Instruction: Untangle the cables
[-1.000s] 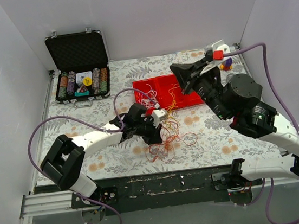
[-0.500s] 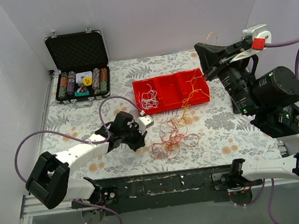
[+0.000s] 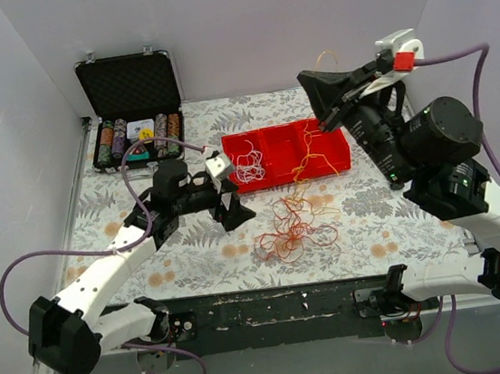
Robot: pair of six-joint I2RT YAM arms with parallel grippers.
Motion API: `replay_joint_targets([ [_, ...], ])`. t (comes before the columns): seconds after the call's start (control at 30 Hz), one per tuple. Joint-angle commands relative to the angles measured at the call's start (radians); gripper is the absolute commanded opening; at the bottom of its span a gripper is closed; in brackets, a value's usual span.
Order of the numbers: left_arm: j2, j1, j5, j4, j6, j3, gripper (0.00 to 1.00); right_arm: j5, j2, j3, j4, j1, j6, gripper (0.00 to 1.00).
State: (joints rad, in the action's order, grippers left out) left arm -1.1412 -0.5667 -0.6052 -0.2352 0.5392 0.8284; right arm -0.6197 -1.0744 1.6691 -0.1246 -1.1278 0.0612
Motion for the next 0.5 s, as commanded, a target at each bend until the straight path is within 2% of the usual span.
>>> replay_joint_targets([
  [0.0,0.023,-0.022,-0.231,0.175,-0.030,0.037,0.98,0.119,-0.044,0.069,-0.003,-0.004,-0.085,0.01],
  [0.2,-0.049,-0.091,-0.199,0.206,-0.283,0.014,0.98,0.189,-0.070,0.119,-0.021,-0.004,-0.124,0.01],
  [0.37,-0.086,-0.130,-0.206,0.165,-0.461,0.005,0.88,0.201,-0.064,0.139,-0.026,-0.004,-0.127,0.01],
  [0.47,-0.101,-0.137,-0.186,0.178,-0.492,0.000,0.74,0.213,-0.056,0.136,-0.024,-0.004,-0.135,0.01],
])
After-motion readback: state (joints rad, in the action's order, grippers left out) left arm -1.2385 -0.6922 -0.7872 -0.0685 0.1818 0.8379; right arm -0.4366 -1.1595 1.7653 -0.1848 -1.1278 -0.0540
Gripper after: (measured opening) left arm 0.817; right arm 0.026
